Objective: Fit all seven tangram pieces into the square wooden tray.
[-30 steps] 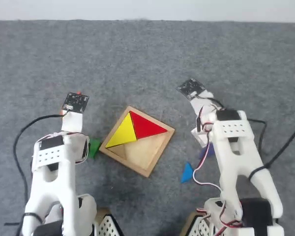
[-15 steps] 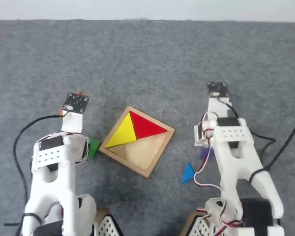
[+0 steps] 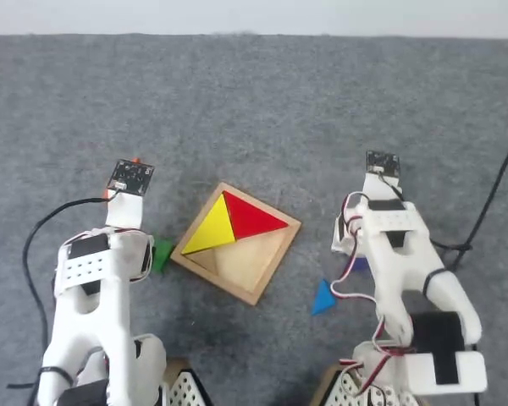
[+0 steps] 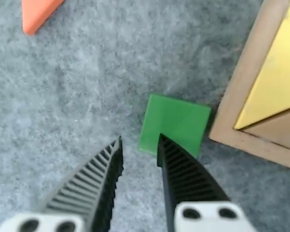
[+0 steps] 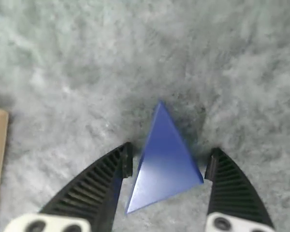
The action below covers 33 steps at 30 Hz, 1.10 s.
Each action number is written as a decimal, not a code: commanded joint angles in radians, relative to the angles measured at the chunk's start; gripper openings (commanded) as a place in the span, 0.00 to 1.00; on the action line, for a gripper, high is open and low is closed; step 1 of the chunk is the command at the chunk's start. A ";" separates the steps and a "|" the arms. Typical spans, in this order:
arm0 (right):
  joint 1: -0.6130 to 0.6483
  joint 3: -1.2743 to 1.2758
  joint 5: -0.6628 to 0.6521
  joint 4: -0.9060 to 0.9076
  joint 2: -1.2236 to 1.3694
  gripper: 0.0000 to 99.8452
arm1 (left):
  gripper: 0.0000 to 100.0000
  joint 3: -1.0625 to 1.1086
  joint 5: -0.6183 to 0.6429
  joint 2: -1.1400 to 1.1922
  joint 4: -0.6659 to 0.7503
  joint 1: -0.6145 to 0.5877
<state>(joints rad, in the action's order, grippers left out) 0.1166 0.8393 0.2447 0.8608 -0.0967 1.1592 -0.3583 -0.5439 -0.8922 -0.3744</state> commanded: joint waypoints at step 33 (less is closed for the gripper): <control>0.041 -0.161 0.384 0.248 0.068 0.28 | 0.12 -0.005 -0.011 -0.034 0.014 -0.008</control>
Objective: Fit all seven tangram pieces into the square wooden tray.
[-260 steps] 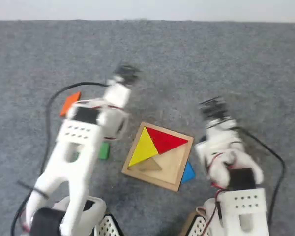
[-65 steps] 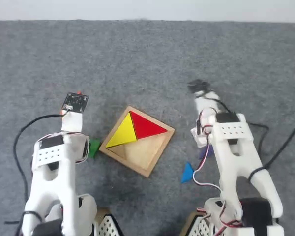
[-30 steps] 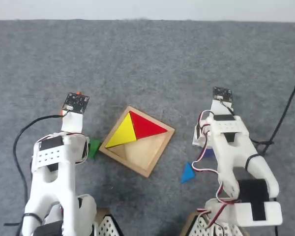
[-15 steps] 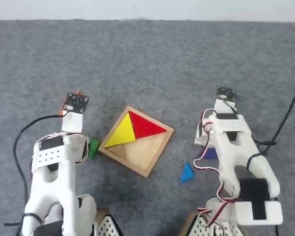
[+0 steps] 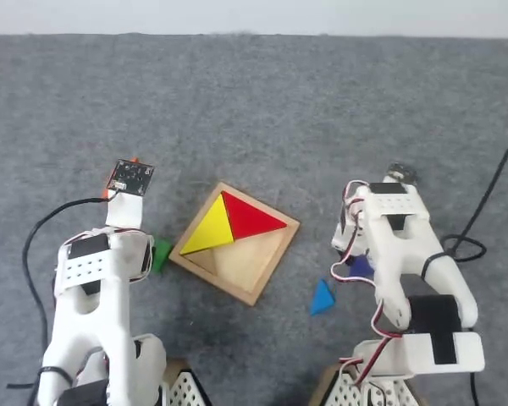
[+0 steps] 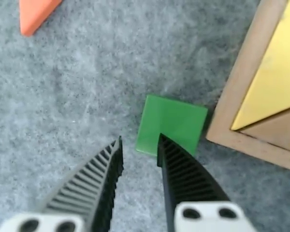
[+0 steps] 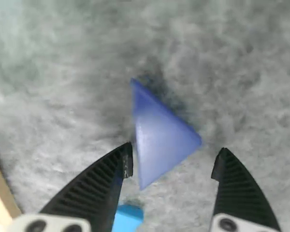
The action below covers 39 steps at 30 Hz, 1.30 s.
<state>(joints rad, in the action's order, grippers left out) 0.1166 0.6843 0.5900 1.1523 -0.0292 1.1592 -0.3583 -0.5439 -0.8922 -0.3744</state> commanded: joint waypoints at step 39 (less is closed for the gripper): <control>-0.039 -0.046 -0.235 -0.091 0.151 0.09 | 0.12 -0.005 -0.011 -0.034 0.012 -0.008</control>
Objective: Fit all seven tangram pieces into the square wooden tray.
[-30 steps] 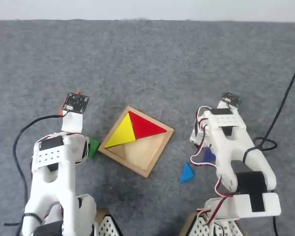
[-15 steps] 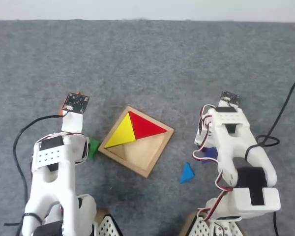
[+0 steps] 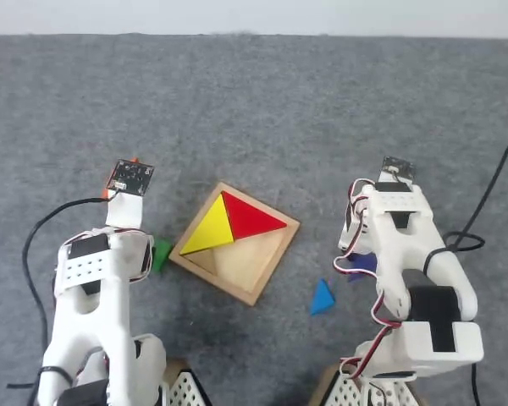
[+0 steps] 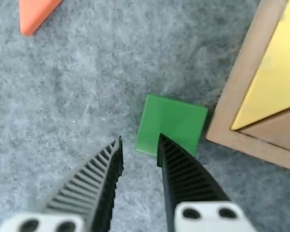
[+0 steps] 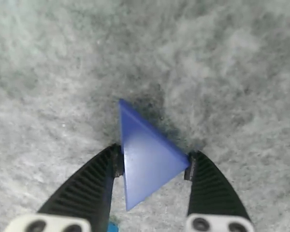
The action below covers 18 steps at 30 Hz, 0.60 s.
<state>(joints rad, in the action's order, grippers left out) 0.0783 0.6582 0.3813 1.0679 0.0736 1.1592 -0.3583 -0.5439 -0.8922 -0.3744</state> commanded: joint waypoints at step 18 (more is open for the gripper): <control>0.019 -0.021 0.069 0.117 -0.231 0.09 | 0.12 -0.005 -0.011 -0.034 0.012 -0.008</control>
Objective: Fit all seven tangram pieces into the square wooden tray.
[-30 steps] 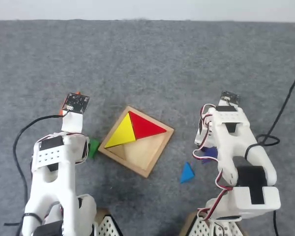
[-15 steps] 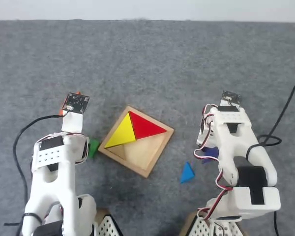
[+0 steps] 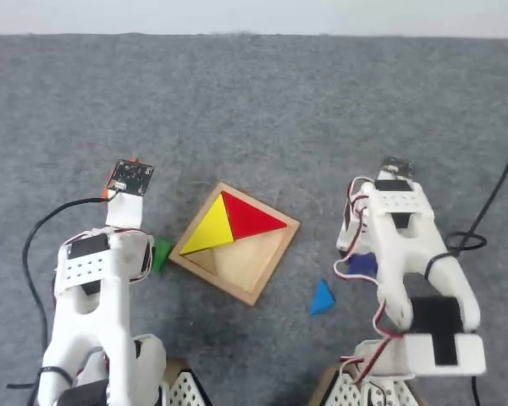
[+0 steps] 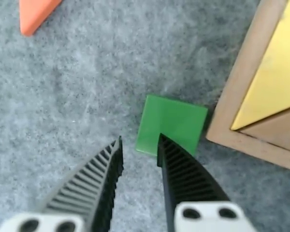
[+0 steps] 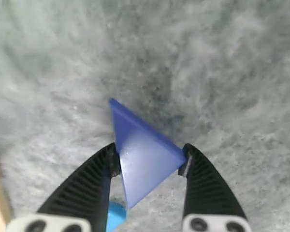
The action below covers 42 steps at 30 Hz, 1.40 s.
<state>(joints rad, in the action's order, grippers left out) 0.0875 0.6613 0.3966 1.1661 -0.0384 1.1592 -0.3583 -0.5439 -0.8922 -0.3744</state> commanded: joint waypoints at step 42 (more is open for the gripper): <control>0.727 -0.252 0.588 -0.228 0.130 0.20 | 0.12 -0.005 -0.009 -0.034 0.012 -0.009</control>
<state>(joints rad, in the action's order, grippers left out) 0.8040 0.4649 0.9735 0.9237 0.0951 1.1592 -0.3583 -0.5439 -0.8922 -0.3744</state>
